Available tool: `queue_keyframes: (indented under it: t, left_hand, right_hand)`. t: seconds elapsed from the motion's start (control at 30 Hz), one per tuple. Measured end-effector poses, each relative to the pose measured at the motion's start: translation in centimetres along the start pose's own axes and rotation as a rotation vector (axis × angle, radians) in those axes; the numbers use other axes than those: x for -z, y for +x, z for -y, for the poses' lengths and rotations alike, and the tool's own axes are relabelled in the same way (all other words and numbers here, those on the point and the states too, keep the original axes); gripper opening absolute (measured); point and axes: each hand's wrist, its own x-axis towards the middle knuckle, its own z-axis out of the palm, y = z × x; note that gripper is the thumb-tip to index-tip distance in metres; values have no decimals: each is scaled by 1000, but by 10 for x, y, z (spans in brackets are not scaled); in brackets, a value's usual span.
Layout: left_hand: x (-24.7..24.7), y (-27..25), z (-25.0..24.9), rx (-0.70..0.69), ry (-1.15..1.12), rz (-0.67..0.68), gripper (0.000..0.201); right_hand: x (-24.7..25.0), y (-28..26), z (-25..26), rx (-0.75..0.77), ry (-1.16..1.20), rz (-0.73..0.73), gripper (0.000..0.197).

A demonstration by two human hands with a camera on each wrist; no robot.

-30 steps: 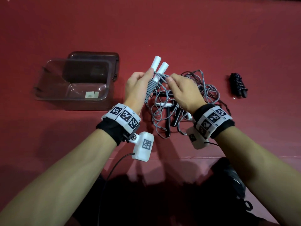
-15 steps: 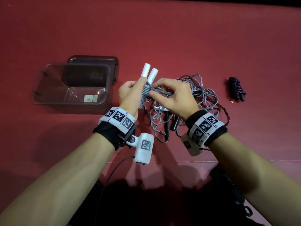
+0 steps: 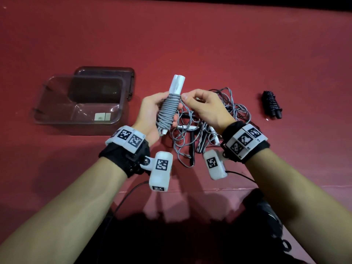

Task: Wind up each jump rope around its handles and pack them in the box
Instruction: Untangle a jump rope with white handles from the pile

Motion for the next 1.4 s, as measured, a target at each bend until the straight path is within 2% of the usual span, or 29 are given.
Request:
queue_keyframes:
  t: [0.1,0.17,0.2,0.27,0.37,0.43,0.5,0.57,0.63,0.73,0.8,0.9,1.0,1.07,1.23,1.3,1.4]
  left_hand:
    - [0,-7,-5,205,-132,141,32]
    - [-1,-12,-6,280,-141,195,33]
    - [-4,-11,-6,283,-101,187,34]
    - [-10,-6,-3,180,43,105,32]
    - [-9,6,5,-175,330,-62,26]
    - [-4,9,7,-300,554,-71,25]
    - [-3,7,8,-305,587,-29,21]
    - [-4,6,8,-259,479,-16,20]
    - [-6,6,8,-217,403,-44,19]
    - [-2,9,8,-193,291,-123,18]
    - [1,10,8,-188,234,-184,19]
    - [-1,9,6,-214,228,-261,20]
    - [-2,8,4,-259,251,-307,22]
    - [0,7,4,-292,289,-315,31]
    - [3,9,8,-368,414,-364,34]
    - [5,10,8,-371,464,-385,33]
    - [6,10,9,-353,486,-418,30]
  right_hand:
    - [-1,-3,2,-127,189,152,33]
    - [0,-7,2,-116,243,246,38]
    - [0,-7,1,-110,260,236,38]
    - [0,-7,1,-120,285,121,33]
    - [-1,-4,-4,-155,323,-72,36]
    - [-2,-4,-3,-165,284,-169,36]
    - [-1,-4,-2,-153,208,-213,36]
    - [-3,-6,2,-152,222,-235,37]
    - [-5,-8,5,-130,212,-224,36]
    - [-5,-7,2,-32,55,-179,25]
    - [-5,-7,-2,73,-57,-205,29]
    - [-8,-9,-3,362,-313,-331,12]
    - [-7,-10,-5,532,-473,-323,13]
    - [-4,-9,-4,527,-604,-299,19]
    - [-5,-12,3,464,-884,-221,32]
    - [-5,-10,4,411,-896,-135,32]
    - [1,-7,3,285,-756,7,29]
